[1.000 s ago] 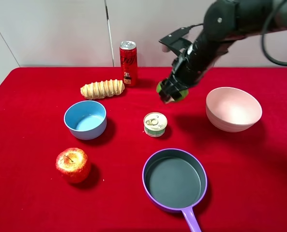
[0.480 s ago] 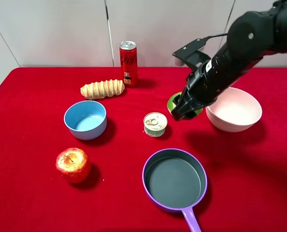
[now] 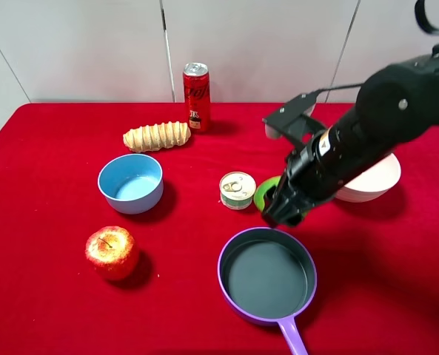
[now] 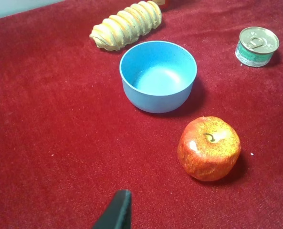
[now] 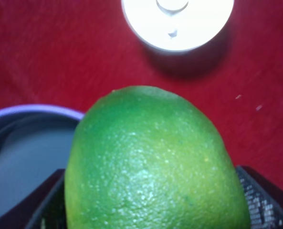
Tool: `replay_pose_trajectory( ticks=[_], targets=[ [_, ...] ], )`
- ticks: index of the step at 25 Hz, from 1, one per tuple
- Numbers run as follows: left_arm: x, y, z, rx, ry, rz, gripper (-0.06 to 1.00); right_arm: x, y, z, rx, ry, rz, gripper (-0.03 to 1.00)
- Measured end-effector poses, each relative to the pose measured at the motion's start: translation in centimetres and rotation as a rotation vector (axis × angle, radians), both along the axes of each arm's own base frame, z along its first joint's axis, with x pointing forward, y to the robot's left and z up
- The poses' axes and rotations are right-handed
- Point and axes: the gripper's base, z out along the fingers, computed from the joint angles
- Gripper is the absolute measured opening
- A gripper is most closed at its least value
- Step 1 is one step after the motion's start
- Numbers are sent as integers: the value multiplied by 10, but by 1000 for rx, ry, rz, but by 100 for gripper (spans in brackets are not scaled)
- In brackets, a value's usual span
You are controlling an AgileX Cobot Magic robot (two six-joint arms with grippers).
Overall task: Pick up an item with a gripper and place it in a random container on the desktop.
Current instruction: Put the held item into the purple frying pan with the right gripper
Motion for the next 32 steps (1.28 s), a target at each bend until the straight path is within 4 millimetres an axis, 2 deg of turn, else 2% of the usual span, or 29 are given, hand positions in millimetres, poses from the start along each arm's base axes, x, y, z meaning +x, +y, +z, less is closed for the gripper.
replay_pose_trajectory(
  ticks=[7,17,28,32],
  targets=[
    [0,0,0,0,0,0,99,-24,6,-13,-16,60,37,50],
    [0,0,0,0,0,0,99,-41,-2,-29,-35,126,17,50],
    [0,0,0,0,0,0,99,-39,-1,-32,7,74,-1,50],
    [0,0,0,0,0,0,99,-38,0,-41,-1,91,-13,50]
  ],
)
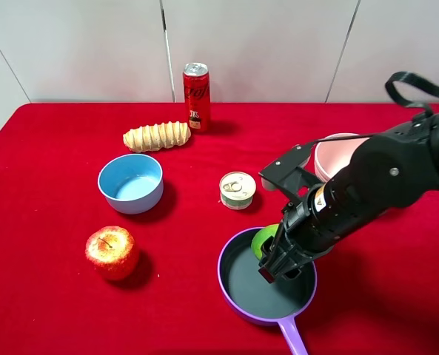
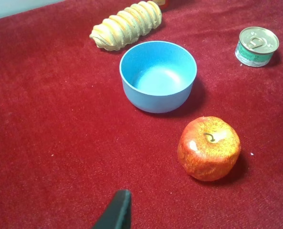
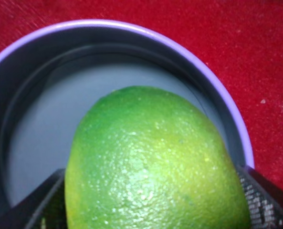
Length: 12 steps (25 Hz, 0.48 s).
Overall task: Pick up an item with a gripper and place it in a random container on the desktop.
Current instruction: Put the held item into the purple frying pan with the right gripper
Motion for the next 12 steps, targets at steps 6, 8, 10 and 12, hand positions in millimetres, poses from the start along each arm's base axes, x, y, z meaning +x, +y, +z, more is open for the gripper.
replay_pose_trajectory(
  ticks=[6,8,10,12],
  targets=[
    [0,0,0,0,0,0,99,0,1,-3,-2,14,-11,50],
    [0,0,0,0,0,0,99,0,1,-3,0,16,-16,50],
    [0,0,0,0,0,0,99,0,1,-3,4,20,-23,50],
    [0,0,0,0,0,0,99,0,1,-3,6,21,-26,50]
  ],
)
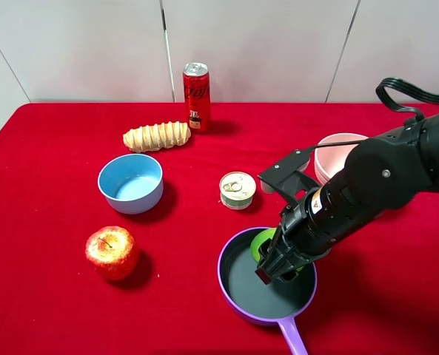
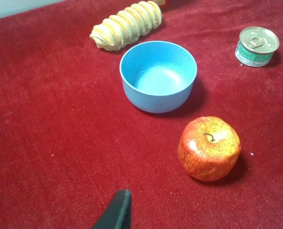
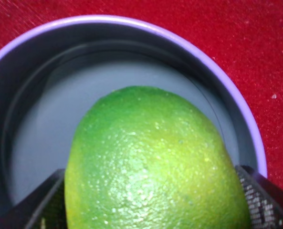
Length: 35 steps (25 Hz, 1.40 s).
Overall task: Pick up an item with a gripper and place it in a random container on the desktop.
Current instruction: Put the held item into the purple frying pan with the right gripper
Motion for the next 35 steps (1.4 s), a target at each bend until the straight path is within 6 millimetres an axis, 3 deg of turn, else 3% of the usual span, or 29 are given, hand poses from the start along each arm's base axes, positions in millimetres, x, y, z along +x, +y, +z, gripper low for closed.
replay_pose_trajectory(
  ticks=[35],
  targets=[
    [0,0,0,0,0,0,99,-2,0,0,-2,28,-15,51]
  ],
)
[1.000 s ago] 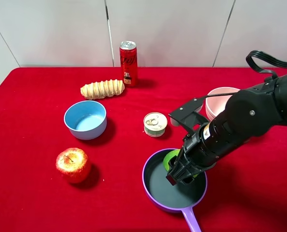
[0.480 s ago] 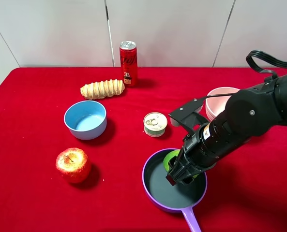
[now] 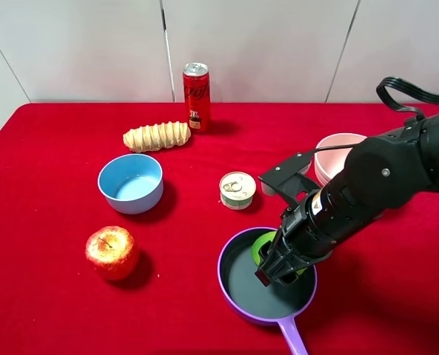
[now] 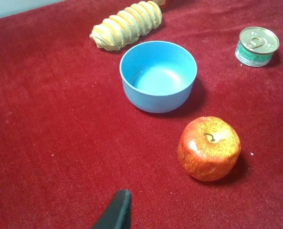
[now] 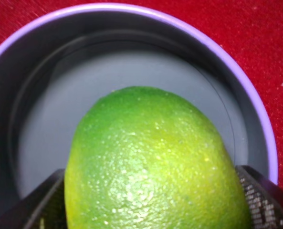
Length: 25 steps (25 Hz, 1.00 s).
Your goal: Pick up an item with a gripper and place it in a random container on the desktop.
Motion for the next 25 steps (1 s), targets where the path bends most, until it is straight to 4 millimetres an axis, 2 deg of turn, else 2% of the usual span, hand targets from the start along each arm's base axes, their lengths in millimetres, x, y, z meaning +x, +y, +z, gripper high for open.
replay_pose_trajectory(
  ticks=[7,17,25],
  targets=[
    [0,0,0,0,0,0,99,0,0,0,1,2,-3,60],
    [0,0,0,0,0,0,99,0,0,1,3,0,-3,61],
    [0,0,0,0,0,0,99,-8,4,24,65,-63,33,61]
  ],
)
